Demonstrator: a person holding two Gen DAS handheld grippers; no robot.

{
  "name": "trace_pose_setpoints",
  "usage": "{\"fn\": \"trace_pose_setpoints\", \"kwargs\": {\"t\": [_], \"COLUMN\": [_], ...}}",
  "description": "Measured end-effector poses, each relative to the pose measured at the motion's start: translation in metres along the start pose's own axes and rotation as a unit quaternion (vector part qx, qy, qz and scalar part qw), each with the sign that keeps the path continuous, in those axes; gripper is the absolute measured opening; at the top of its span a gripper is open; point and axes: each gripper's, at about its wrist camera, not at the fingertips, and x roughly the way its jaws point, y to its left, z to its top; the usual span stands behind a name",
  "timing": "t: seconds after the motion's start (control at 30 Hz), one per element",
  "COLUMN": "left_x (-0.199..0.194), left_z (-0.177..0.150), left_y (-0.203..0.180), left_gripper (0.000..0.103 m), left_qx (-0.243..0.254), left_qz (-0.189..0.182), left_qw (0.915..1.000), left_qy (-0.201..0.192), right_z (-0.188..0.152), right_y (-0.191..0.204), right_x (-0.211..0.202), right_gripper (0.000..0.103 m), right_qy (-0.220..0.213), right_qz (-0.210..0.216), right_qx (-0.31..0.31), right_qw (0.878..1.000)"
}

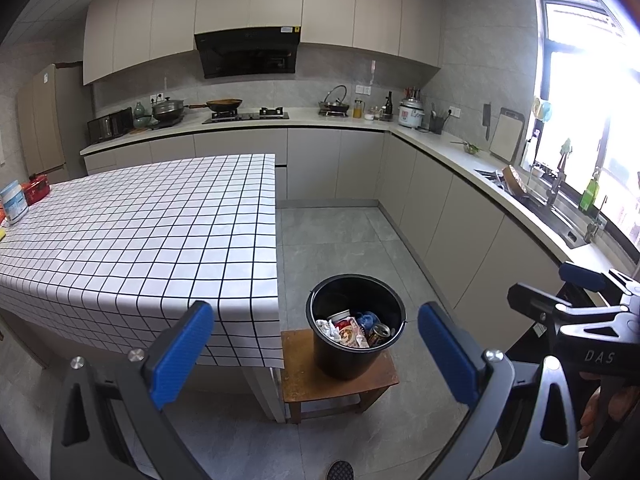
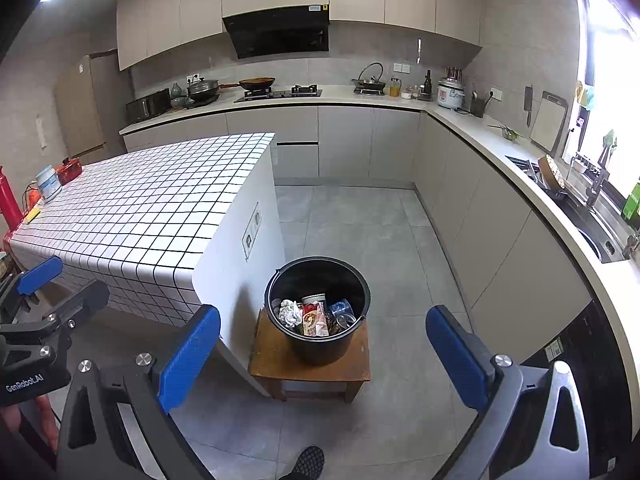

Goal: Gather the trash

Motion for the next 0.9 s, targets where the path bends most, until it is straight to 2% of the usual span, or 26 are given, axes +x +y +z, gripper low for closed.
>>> {"fn": "trace_pose_setpoints", "kwargs": {"t": [0.6, 0.73, 0.9], "left_x": [0.0024, 0.0084, 0.0041], "left_z": [-0.0026, -0.0034, -0.0023], "left_y": [-0.0013, 0.001, 0.0009], "left_gripper": [0.103, 0.103, 0.103], "left_qx": [0.018, 0.019, 0.013], "left_qz": [0.002, -0.016, -0.029], "left_qw": [0.9997, 0.9997, 0.9994], "left_qy": [-0.015, -0.005, -0.016], "right_z": [-0.0008, -0.0005, -0.0008], "right_y": [-0.0041, -0.005, -0.0063], "right_x": [0.0003, 0.0007, 0.0025], "right_gripper": [0.103, 0.103, 0.103], "right_qy": [-0.002, -0.001, 0.001], "right_qz": [-0.01, -0.01, -0.011], "right_qx": [0.0, 0.002, 0.002], "right_qw": [1.0, 1.0, 1.0]}}
